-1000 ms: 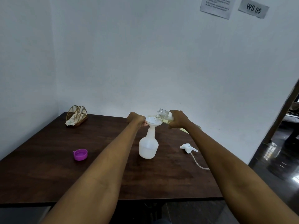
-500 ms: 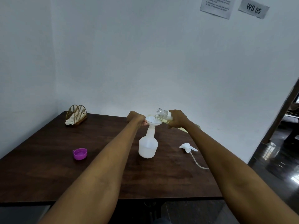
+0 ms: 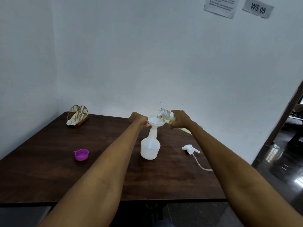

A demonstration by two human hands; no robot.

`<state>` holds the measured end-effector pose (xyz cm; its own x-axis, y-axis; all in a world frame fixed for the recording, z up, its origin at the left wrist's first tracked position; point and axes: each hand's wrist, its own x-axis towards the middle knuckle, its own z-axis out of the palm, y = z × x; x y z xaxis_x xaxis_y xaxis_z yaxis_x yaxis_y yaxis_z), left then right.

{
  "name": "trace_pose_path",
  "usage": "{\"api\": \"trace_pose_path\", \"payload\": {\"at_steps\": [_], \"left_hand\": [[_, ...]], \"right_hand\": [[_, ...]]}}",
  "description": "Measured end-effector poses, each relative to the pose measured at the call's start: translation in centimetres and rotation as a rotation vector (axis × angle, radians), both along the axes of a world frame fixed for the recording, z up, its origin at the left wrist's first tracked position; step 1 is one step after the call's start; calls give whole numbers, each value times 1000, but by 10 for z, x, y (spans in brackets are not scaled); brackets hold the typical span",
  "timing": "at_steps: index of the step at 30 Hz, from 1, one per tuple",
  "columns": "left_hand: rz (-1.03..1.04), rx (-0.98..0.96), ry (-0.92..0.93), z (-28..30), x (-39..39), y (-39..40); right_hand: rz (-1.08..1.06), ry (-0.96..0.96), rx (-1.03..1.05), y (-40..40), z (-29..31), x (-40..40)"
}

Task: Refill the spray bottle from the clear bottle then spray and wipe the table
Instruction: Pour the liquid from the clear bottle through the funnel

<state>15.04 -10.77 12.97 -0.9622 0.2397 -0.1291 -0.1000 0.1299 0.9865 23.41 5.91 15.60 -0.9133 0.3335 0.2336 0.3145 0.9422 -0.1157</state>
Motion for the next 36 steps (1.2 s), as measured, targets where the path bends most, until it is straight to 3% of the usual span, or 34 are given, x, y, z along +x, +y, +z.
{"api": "trace_pose_path", "payload": {"at_steps": [36], "left_hand": [[-6, -1, 23, 1, 1, 0]], "right_hand": [[-11, -33, 8, -3, 2, 3]]}}
